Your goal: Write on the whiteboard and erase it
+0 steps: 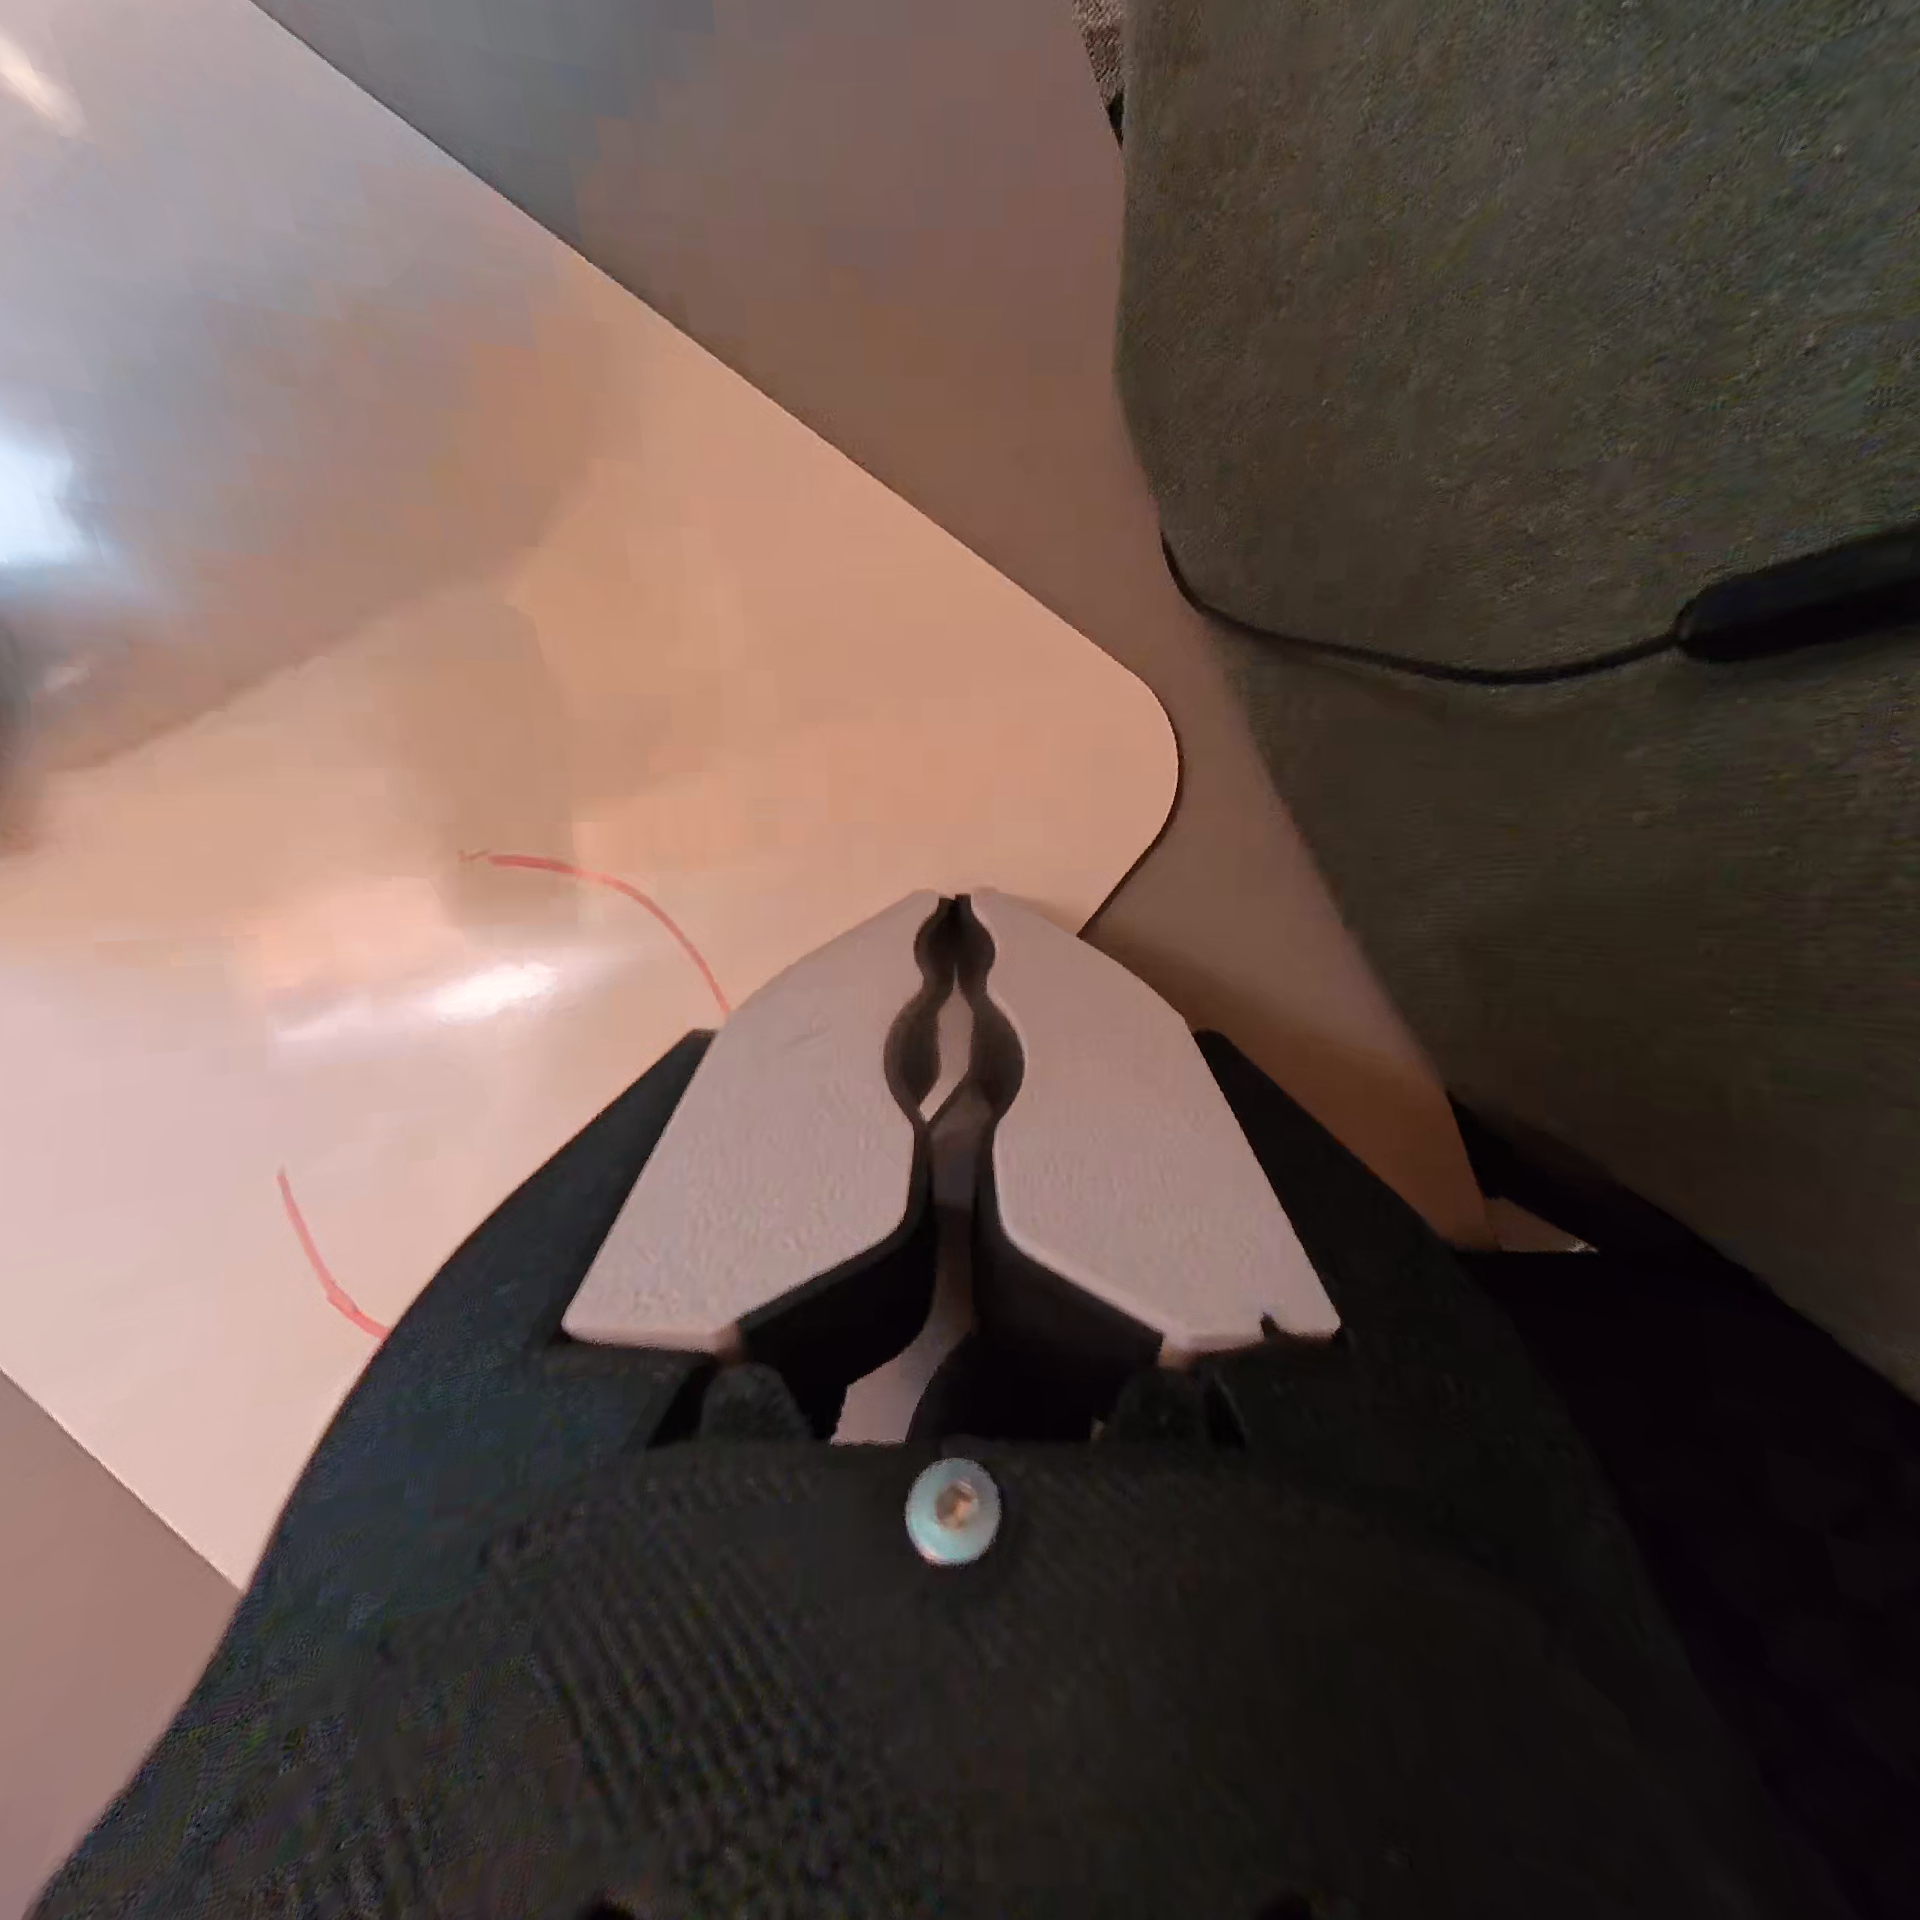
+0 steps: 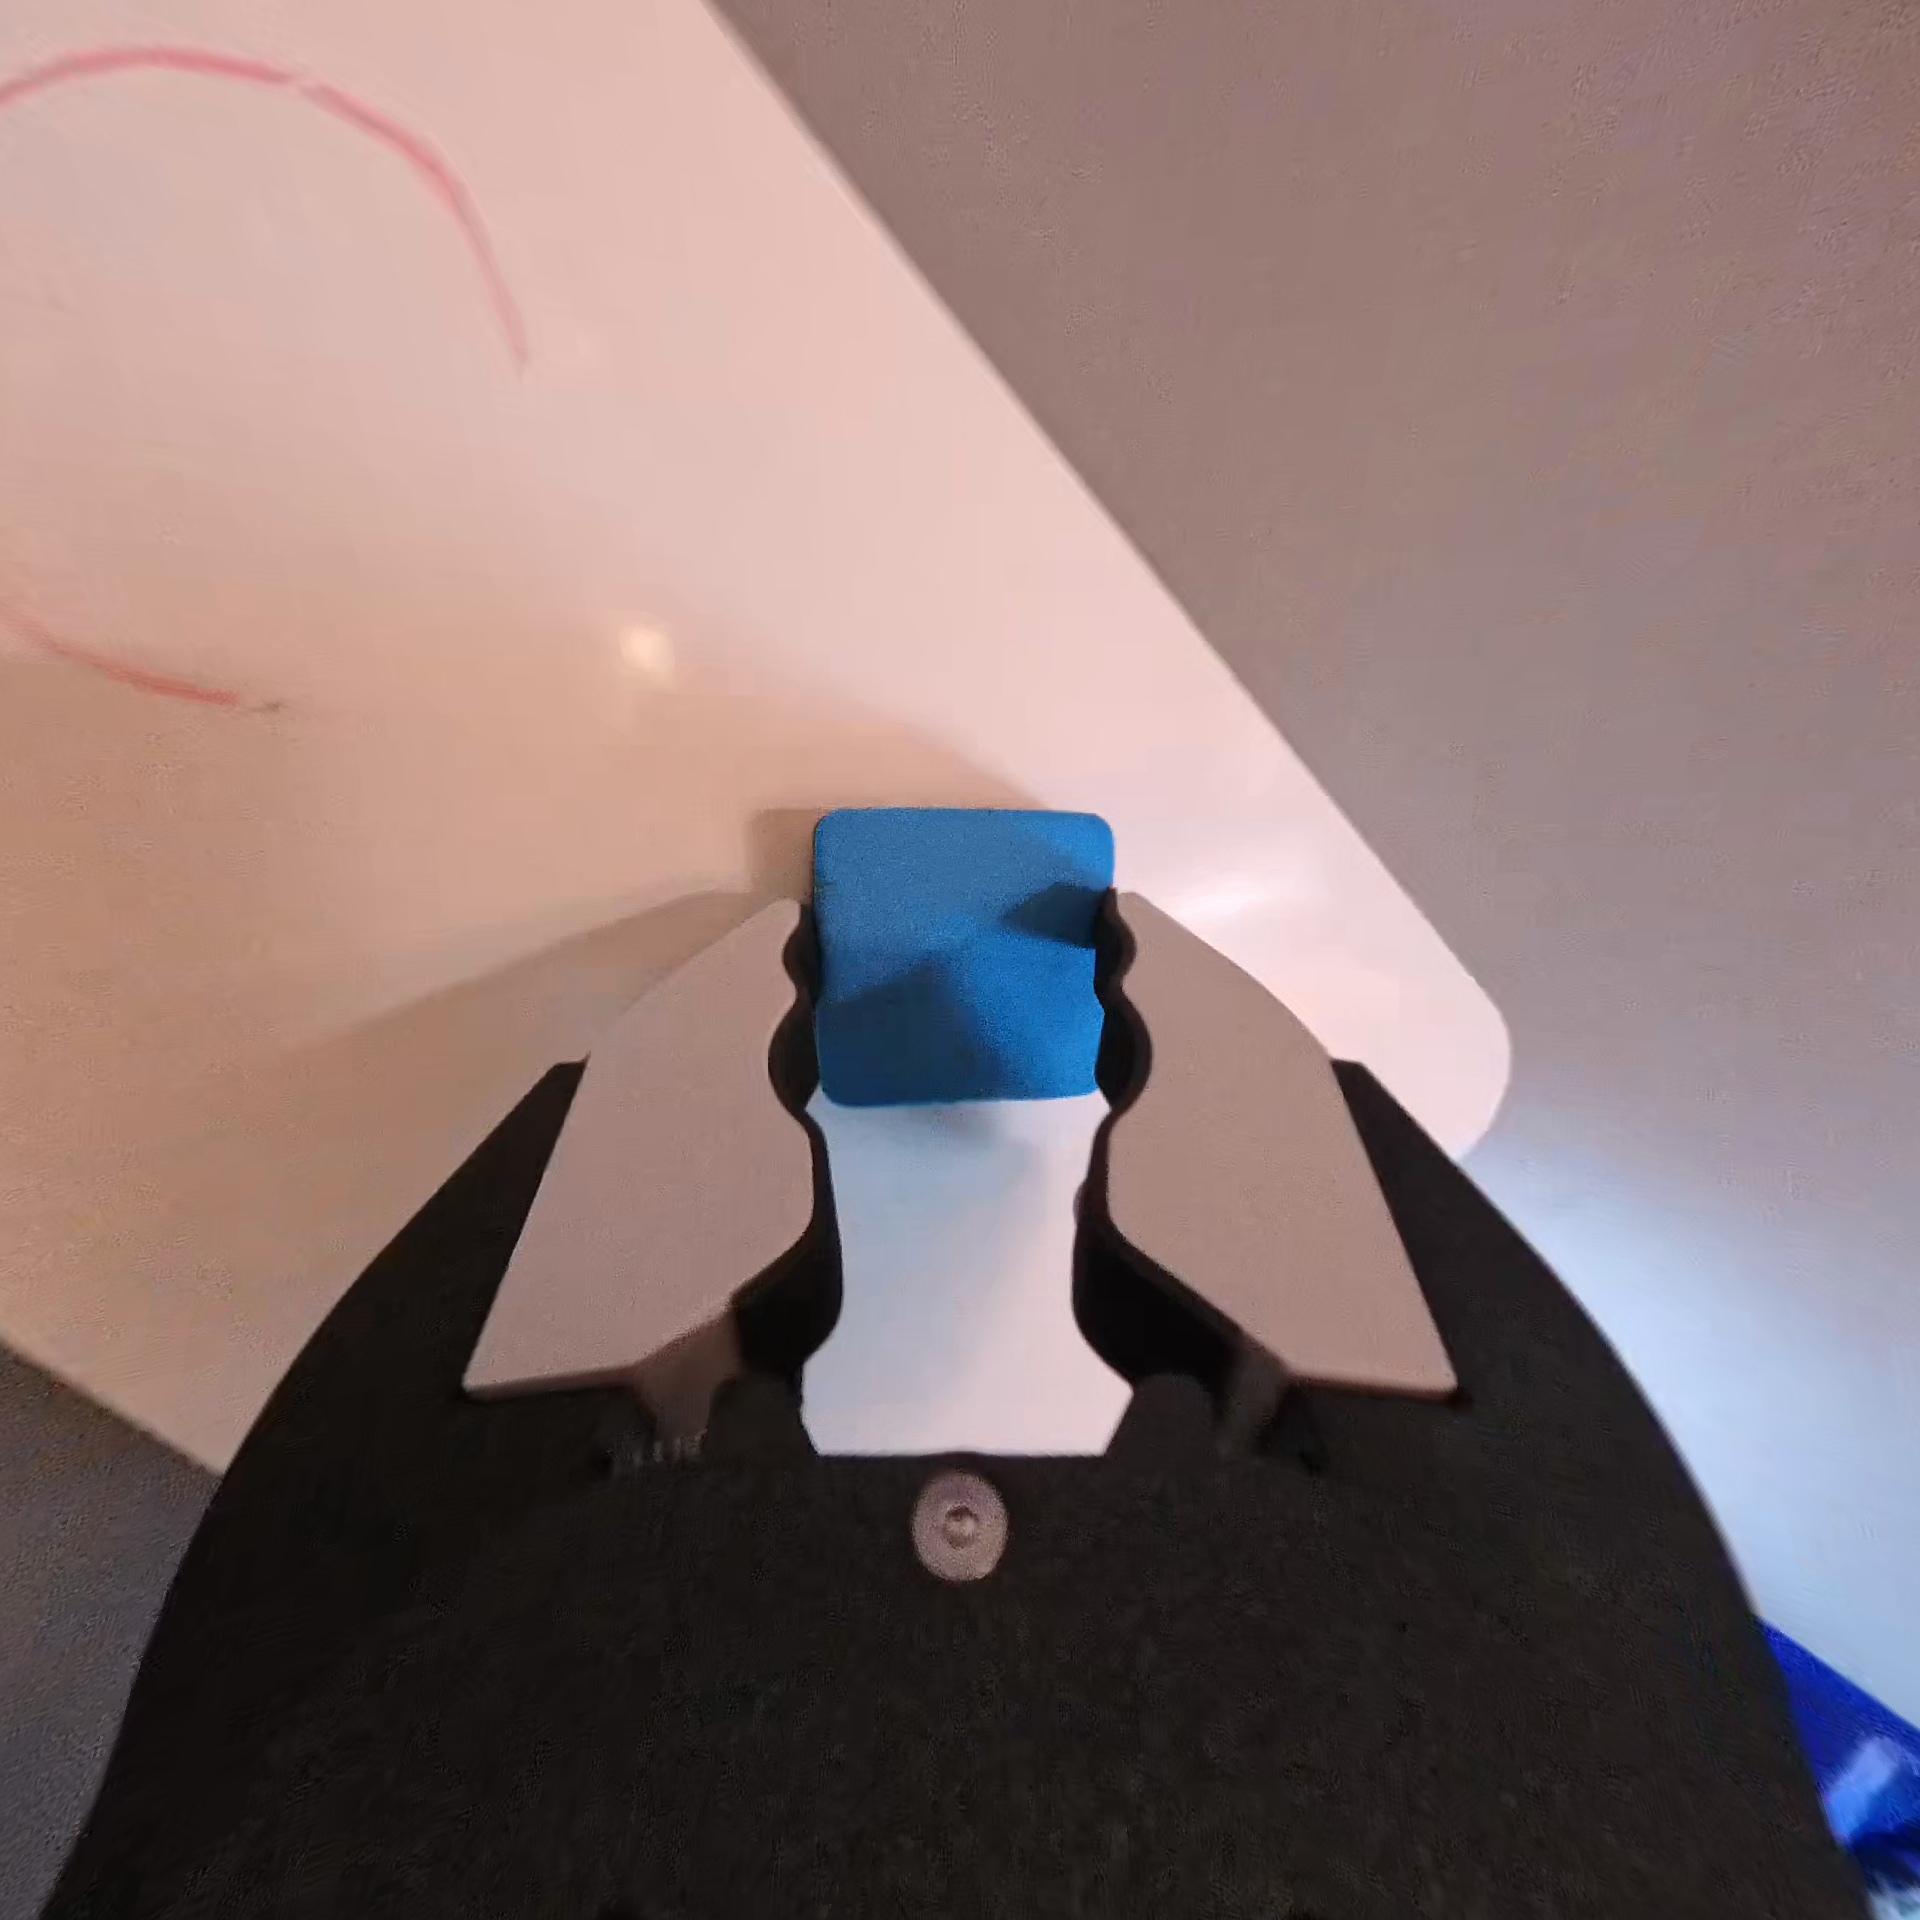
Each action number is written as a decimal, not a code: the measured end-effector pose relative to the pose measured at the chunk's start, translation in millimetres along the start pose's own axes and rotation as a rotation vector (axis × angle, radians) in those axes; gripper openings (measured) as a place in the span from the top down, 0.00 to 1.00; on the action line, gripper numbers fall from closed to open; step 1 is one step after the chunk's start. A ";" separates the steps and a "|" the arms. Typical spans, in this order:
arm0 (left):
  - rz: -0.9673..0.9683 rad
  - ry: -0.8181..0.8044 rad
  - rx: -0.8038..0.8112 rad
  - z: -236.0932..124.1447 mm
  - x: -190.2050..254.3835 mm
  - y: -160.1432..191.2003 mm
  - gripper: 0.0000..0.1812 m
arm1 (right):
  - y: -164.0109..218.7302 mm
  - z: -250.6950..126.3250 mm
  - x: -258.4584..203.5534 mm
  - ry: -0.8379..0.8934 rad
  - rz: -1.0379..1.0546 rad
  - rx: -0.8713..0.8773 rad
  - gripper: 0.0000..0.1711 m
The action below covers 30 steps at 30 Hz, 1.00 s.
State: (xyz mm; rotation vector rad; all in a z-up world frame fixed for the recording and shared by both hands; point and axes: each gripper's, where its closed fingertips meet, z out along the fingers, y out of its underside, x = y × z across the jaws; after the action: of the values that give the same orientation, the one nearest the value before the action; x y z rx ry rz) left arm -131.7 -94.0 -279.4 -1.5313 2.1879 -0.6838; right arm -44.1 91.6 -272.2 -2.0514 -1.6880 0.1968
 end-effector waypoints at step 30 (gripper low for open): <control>0.008 -0.194 -0.078 -0.9 -3.1 -3.6 1.00 | -92.6 16.1 -137.6 -0.382 -0.526 0.139 0.70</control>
State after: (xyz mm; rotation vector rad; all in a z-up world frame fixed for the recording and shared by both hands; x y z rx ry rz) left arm -128.5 -92.0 -276.5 -1.5567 2.0955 -0.4314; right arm -164.6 -23.5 -270.6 -1.4668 -2.3047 0.5352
